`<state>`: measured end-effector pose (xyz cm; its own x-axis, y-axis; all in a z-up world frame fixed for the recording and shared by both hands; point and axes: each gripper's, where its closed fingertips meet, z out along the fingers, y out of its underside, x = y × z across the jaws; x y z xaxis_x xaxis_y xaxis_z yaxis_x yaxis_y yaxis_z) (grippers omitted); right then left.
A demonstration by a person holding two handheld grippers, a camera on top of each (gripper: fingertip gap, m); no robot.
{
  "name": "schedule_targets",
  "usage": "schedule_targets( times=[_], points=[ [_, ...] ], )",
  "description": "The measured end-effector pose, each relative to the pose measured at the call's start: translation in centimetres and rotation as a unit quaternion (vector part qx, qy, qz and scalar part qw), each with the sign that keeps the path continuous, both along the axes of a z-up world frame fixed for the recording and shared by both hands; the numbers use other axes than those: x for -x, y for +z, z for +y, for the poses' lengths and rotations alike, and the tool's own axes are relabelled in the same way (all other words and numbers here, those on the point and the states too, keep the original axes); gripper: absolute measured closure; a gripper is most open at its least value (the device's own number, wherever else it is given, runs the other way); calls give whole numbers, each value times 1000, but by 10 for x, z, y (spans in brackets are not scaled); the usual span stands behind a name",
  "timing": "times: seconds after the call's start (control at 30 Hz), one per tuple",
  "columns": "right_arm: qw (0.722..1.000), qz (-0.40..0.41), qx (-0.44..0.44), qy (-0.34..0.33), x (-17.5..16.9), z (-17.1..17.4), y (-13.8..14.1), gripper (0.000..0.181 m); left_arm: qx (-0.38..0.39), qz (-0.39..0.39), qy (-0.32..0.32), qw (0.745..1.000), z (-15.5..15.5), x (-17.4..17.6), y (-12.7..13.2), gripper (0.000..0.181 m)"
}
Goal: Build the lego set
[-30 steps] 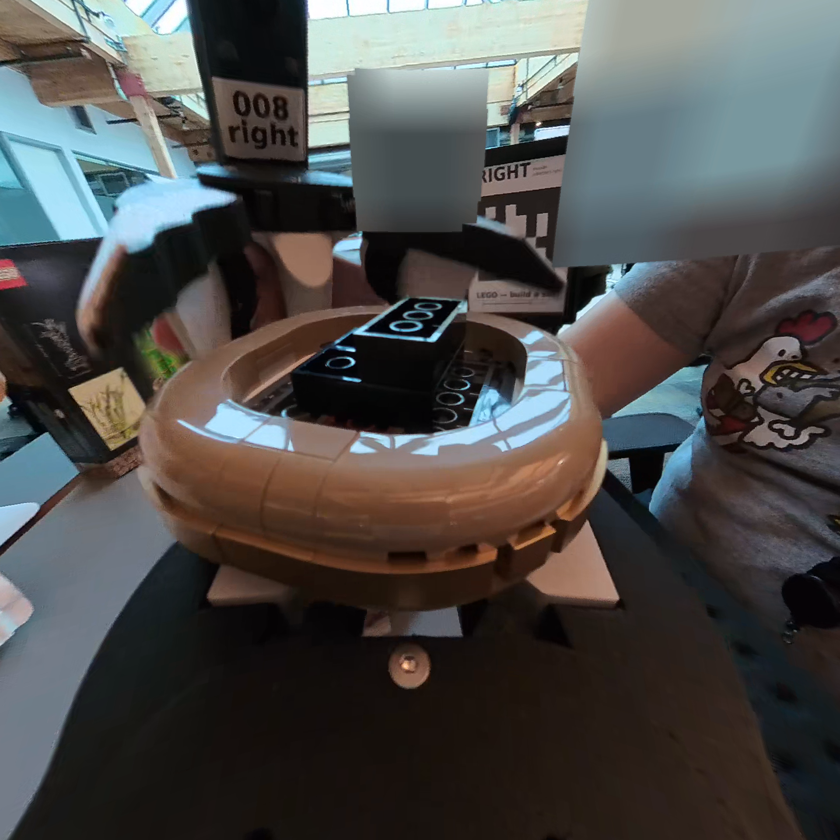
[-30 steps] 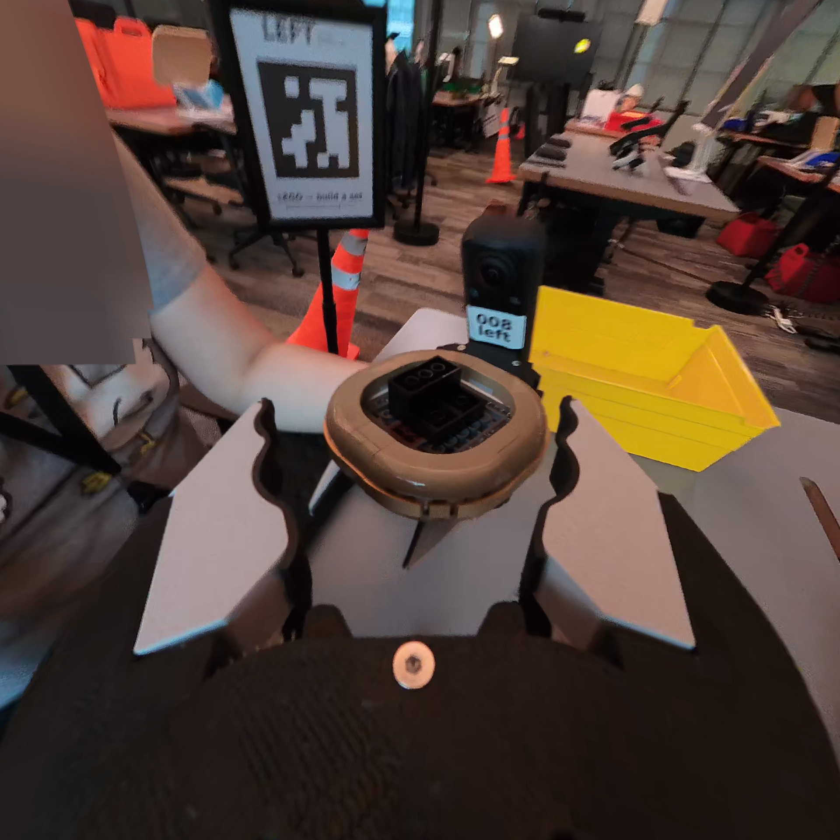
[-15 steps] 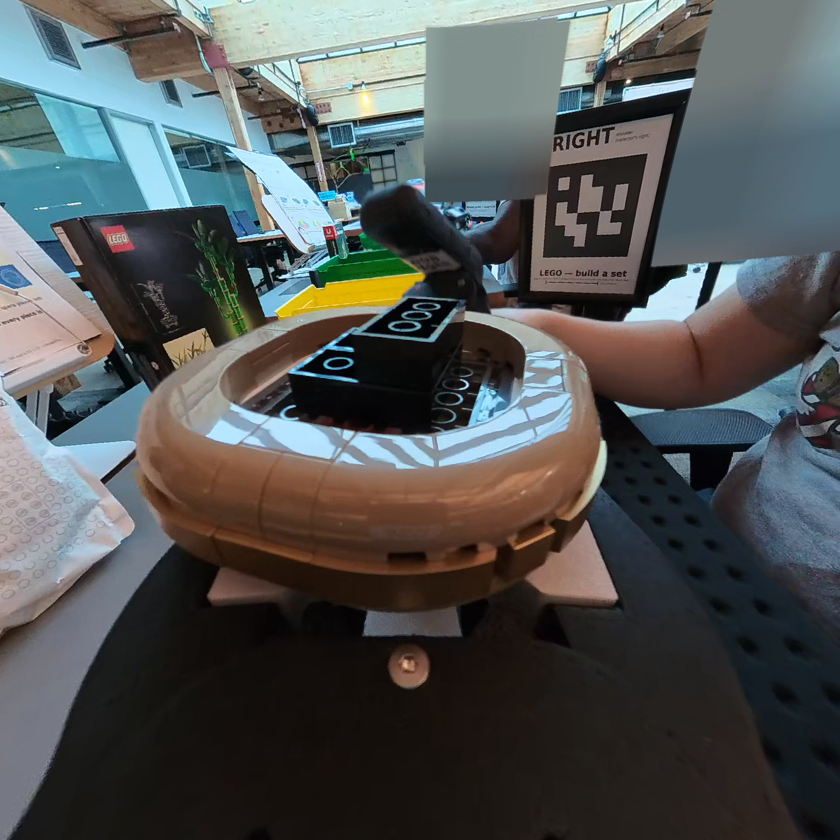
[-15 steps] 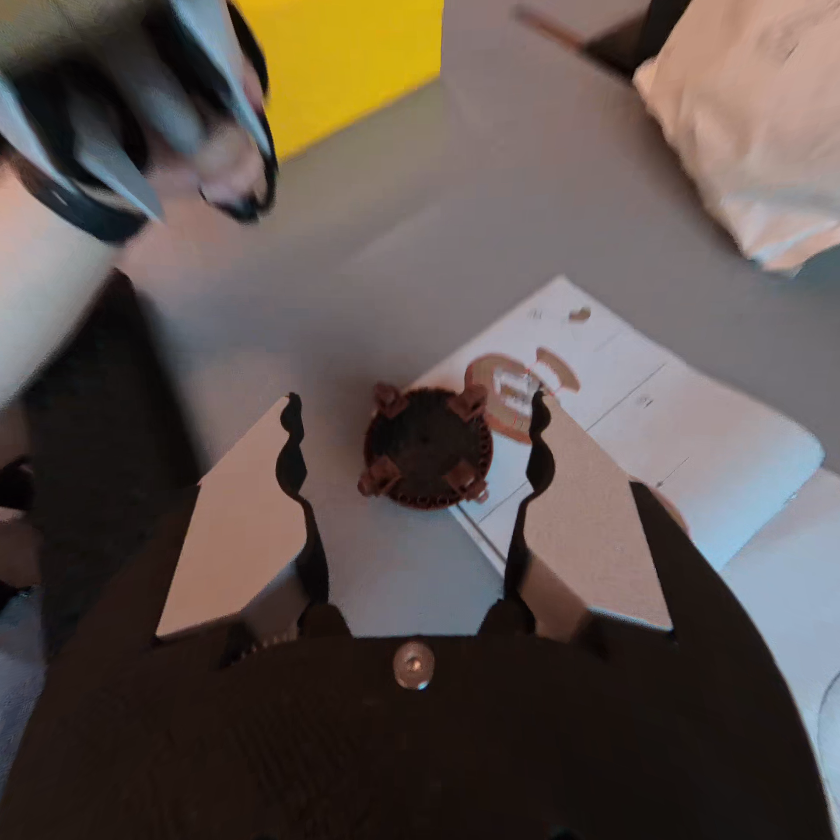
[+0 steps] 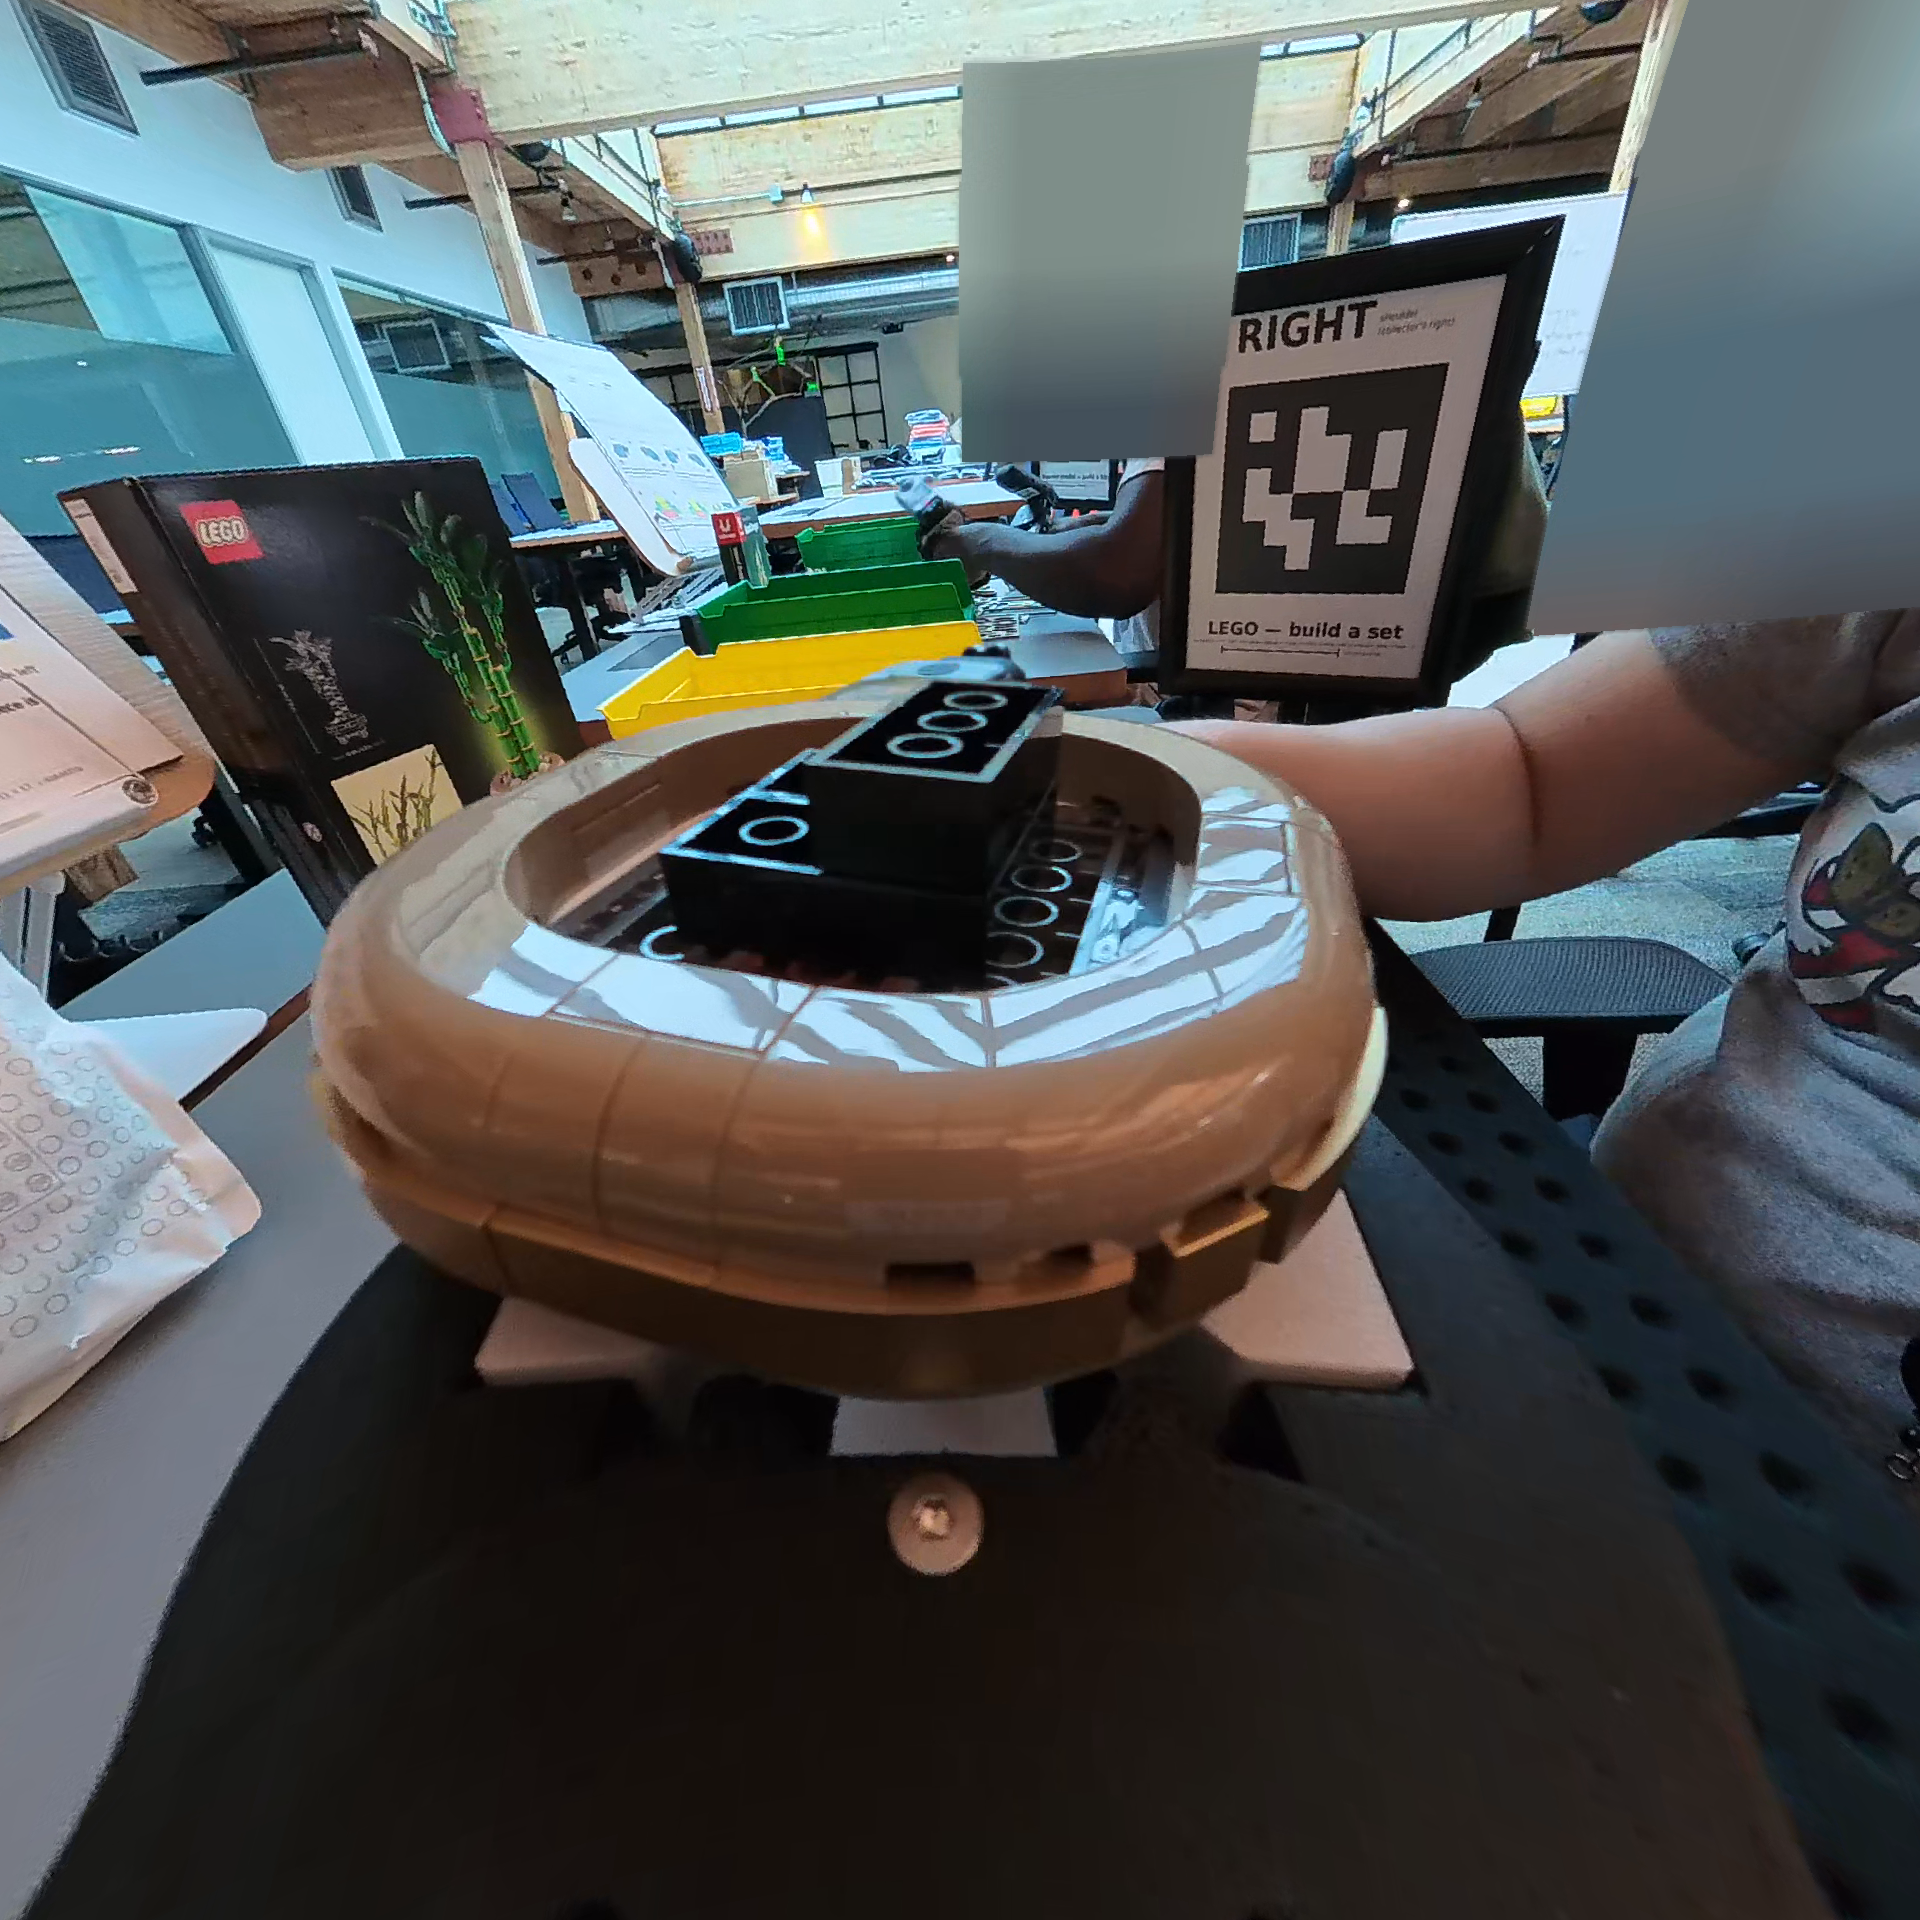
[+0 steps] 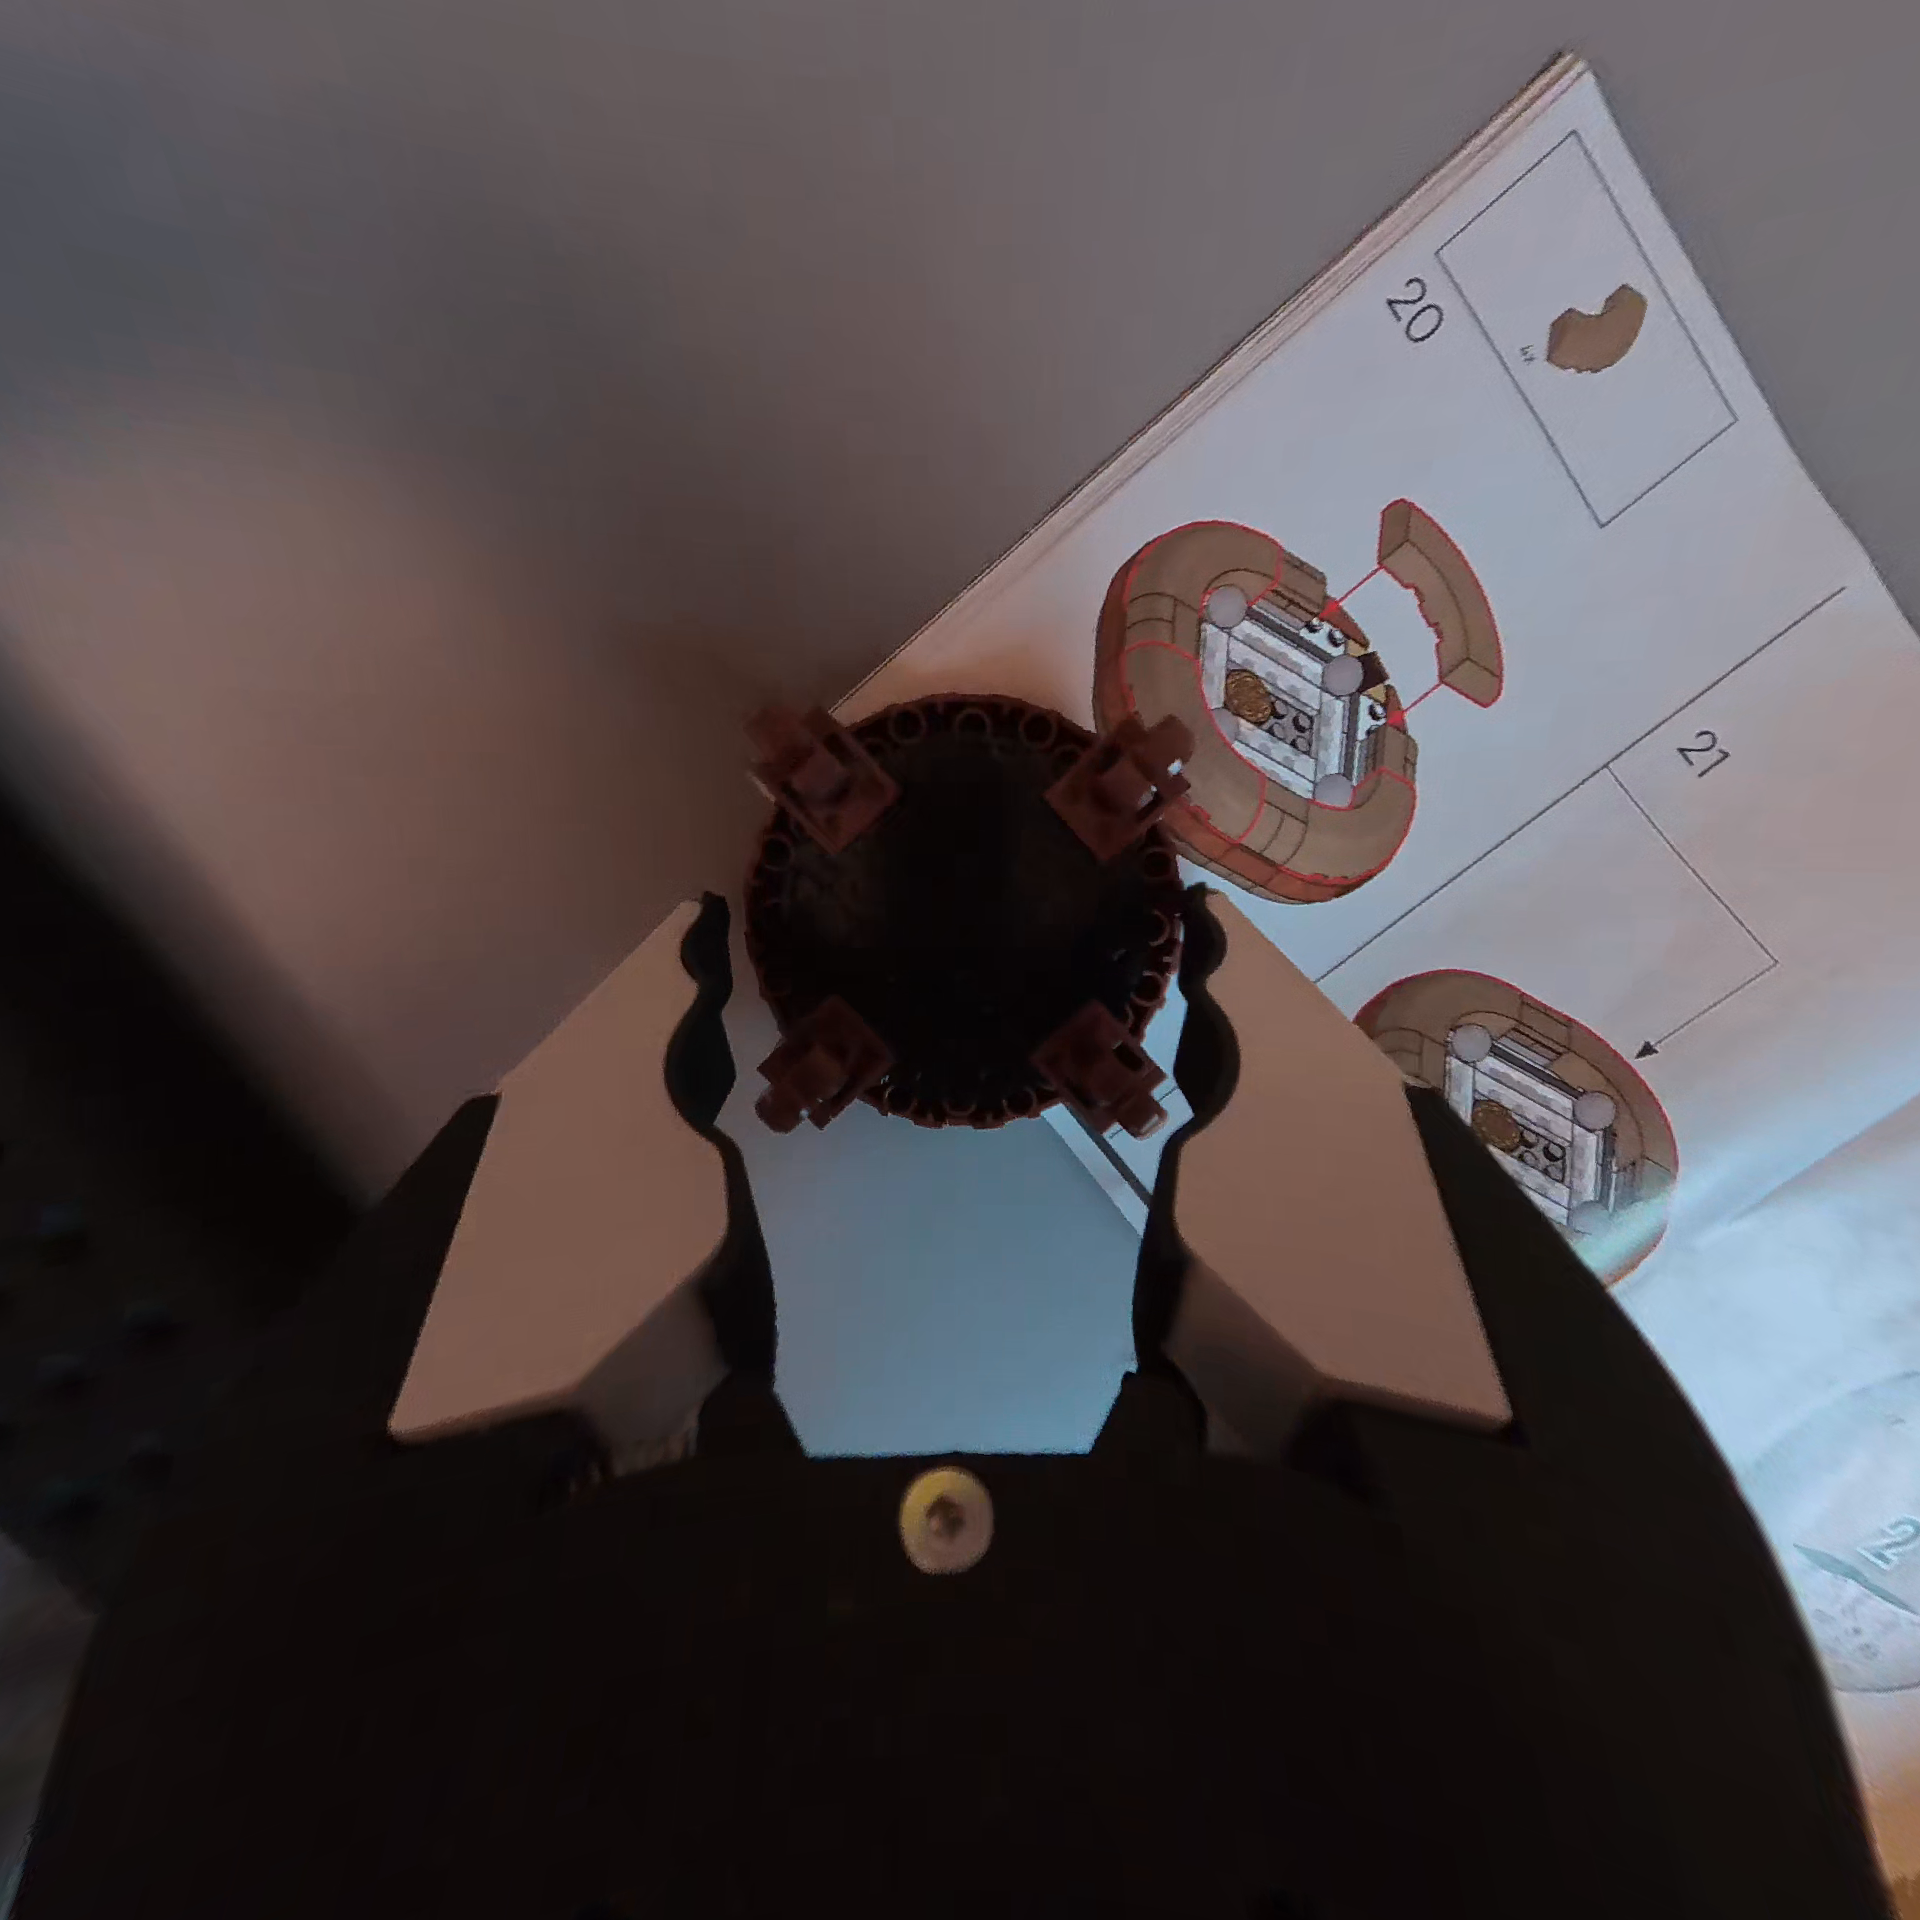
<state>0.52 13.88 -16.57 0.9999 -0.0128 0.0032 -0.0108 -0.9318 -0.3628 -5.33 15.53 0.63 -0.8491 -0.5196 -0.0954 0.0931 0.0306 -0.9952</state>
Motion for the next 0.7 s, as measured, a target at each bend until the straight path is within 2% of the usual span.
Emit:
schedule_targets(
  times=[0.03, 0.1, 0.43, 0.57, 0.7],
  points=[
    [1000, -8, 4, 3, 0, 0, -1, 95, 0, 0, 1, 1000, 1, 0, 0, 93],
    [1000, -23, 1, 6, -2, 1, -1, 98, 0, 2, 2, 1000, 2, -1, -1, 94],
    [999, 13, -46, -4, -3, 0, 10, 99, -6, 1, 13, 1000, 3, -3, -3, 96],
    [996, 42, -81, -13, -5, -1, 35, 99, -2, 2, 13, 1000, 4, -4, -2, 96],
    [989, 80, -122, -7, -5, -5, 83, 99, 9, 2, 11, 1000, 5, -4, 1, 97]
  ],
)
